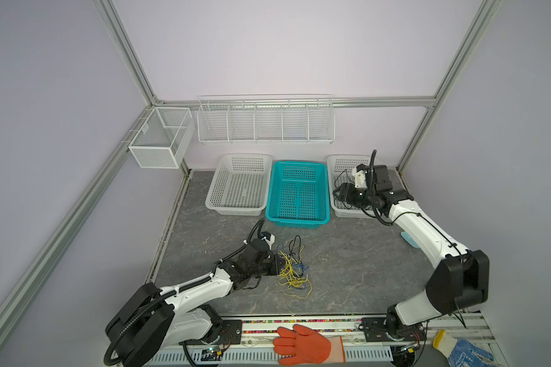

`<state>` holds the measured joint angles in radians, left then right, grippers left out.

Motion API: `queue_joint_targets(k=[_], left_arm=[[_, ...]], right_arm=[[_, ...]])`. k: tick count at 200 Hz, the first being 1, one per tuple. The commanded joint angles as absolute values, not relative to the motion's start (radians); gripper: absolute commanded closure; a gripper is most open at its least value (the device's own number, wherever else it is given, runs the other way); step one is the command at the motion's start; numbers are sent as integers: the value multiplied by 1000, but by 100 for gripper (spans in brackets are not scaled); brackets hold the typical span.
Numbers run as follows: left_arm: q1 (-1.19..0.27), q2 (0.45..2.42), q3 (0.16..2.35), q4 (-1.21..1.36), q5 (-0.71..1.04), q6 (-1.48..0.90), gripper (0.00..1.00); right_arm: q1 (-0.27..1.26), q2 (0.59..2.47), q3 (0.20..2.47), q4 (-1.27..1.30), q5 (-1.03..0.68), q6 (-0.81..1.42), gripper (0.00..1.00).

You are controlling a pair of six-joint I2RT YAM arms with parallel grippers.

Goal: Untangle the cables
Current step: 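Move the right gripper back to the bundle beside the left gripper, then close the right gripper on a black cable in the bundle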

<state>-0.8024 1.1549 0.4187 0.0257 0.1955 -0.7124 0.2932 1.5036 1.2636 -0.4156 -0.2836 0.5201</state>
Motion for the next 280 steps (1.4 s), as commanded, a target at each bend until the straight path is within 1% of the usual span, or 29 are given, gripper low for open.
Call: queue_joint_targets(k=[1, 18, 39, 63, 88, 108, 123, 152, 194, 211, 224, 280], left_arm=[[-802, 1088, 392, 57, 190, -686, 100], [-802, 1035, 375, 57, 181, -687, 100], [-802, 982, 354, 60, 167, -683, 100], [-802, 958, 348, 57, 166, -677, 100], [-802, 972, 344, 66, 172, -688, 100], [-802, 986, 336, 84, 178, -698, 100], [-802, 984, 337, 84, 176, -701, 100], [-802, 973, 342, 70, 170, -697, 100], [-802, 971, 338, 69, 167, -695, 100], [-802, 976, 336, 82, 166, -696, 100], [-802, 981, 336, 91, 170, -699, 100], [-802, 966, 316, 89, 166, -704, 100]], right_arm=[[345, 1426, 1123, -234, -456, 509, 36], [387, 1399, 1027, -144, -528, 519, 29], [421, 1406, 944, -50, -574, 574, 28], [461, 1435, 858, 92, -623, 724, 27], [542, 1456, 833, 181, -611, 804, 28], [619, 1462, 848, 179, -561, 812, 28], [665, 1492, 873, 123, -536, 804, 28], [695, 1533, 873, 110, -480, 832, 29], [724, 1594, 873, 136, -466, 862, 30], [732, 1612, 873, 153, -454, 871, 34], [738, 1628, 914, 153, -451, 870, 37], [744, 1632, 922, 139, -403, 858, 68]])
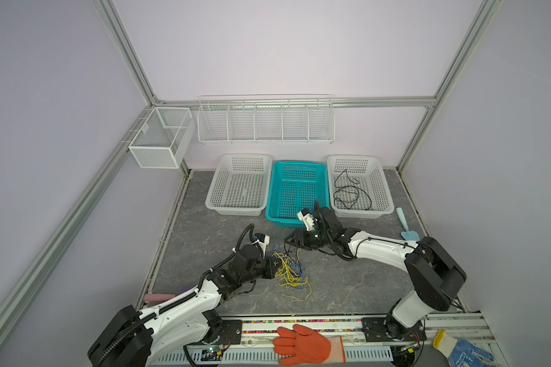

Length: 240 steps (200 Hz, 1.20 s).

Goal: Untangle the cables
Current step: 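Close the right gripper on a black cable in the bundle, then pull the black cable out of the bundle toward the white basket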

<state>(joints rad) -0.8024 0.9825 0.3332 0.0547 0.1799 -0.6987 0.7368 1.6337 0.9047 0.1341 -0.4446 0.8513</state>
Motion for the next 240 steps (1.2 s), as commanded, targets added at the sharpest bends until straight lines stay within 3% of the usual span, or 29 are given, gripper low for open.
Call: queue_joint_targets(k=[1, 38, 61, 128, 240], left_arm=[[-802, 966, 316, 89, 166, -705, 100], [-802, 977, 314, 99, 169, -706, 100], [-802, 987, 317, 104, 170, -706, 100], [-802, 1020, 316, 114, 176, -708, 100], [-802, 1077, 318, 139, 179, -711, 100]], right_arm=[[743, 1631, 922, 139, -402, 857, 69], [743, 1605, 931, 95, -356, 832, 88], [742, 1582, 944, 52, -331, 810, 93], [738, 1397, 1026, -222, -115, 639, 93], [703, 1104, 1144, -468, 138, 440, 93]])
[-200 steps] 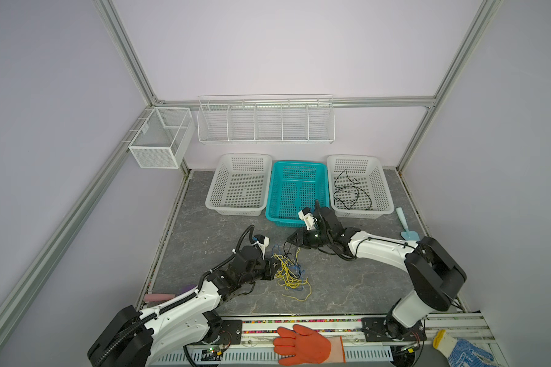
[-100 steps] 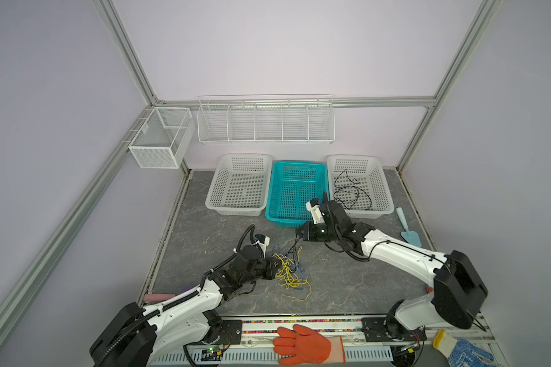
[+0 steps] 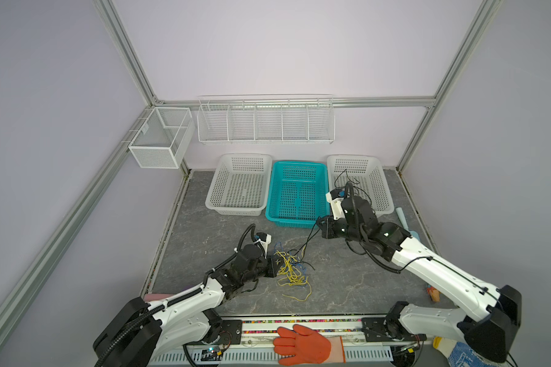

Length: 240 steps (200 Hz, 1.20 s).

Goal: Untangle the cables
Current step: 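Pull the black cable out of the bundle toward the white basket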

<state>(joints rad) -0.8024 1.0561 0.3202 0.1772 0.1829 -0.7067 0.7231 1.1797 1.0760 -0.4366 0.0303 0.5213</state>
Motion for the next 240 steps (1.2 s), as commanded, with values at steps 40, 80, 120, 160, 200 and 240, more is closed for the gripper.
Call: queue_joint_targets(k=[40, 80, 120, 160, 200, 240], left_arm=[[-802, 1105, 318, 155, 186, -711, 100], [-802, 1122, 319, 160, 193, -710, 100], [-802, 1127, 316, 160, 187, -704, 100], [-802, 1142, 316, 166, 184, -705, 100], [-802, 1150, 319, 151, 166, -704, 100], [-802, 1152, 328, 119, 131, -707, 100]], right_arm=[[681, 1032, 1206, -530, 207, 378, 93], [662, 985, 1260, -582, 239, 341, 93], [654, 951, 1319, -624, 248, 316, 93], [652, 940, 1372, -652, 252, 295, 93], [648, 940, 1404, -663, 271, 276, 93], [642, 944, 1406, -652, 271, 275, 93]])
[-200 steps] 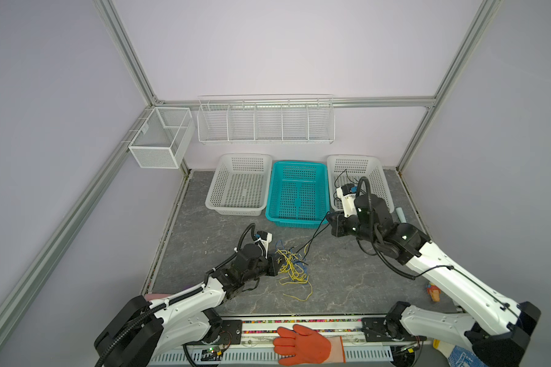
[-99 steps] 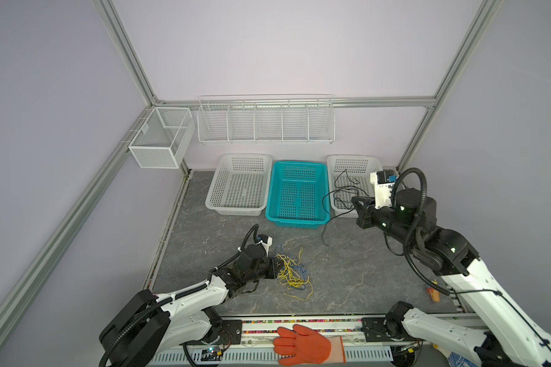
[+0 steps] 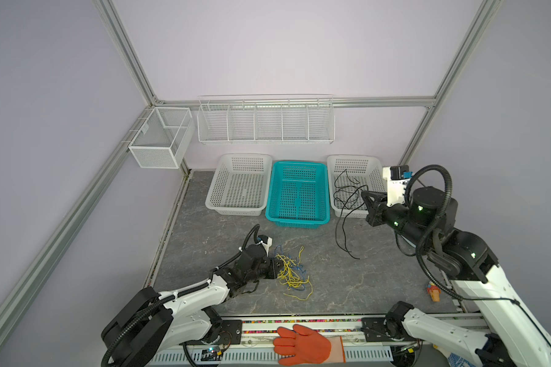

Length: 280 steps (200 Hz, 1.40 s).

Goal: Untangle the cables
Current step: 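Pull the black cable out of the bundle toward the white basket, then lift the black cable above the white basket with the right gripper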

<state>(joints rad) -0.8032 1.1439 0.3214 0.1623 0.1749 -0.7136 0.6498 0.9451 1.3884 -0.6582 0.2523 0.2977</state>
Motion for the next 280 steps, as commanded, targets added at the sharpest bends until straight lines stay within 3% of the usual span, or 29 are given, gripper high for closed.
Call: queue_joint_targets(k=[1, 145, 217, 280], left_arm=[[-802, 1151, 328, 119, 130, -708, 100], [-802, 1171, 352, 76, 89, -741, 100], [-802, 1169, 350, 66, 89, -743, 100], [-802, 1170, 332, 75, 86, -749, 100]], right_arm=[[642, 944, 1406, -652, 271, 275, 93], [536, 1143, 1542, -561, 343, 285, 93], [378, 1358, 1772, -535, 244, 325, 93], [261, 1514, 1839, -466, 141, 396, 93]])
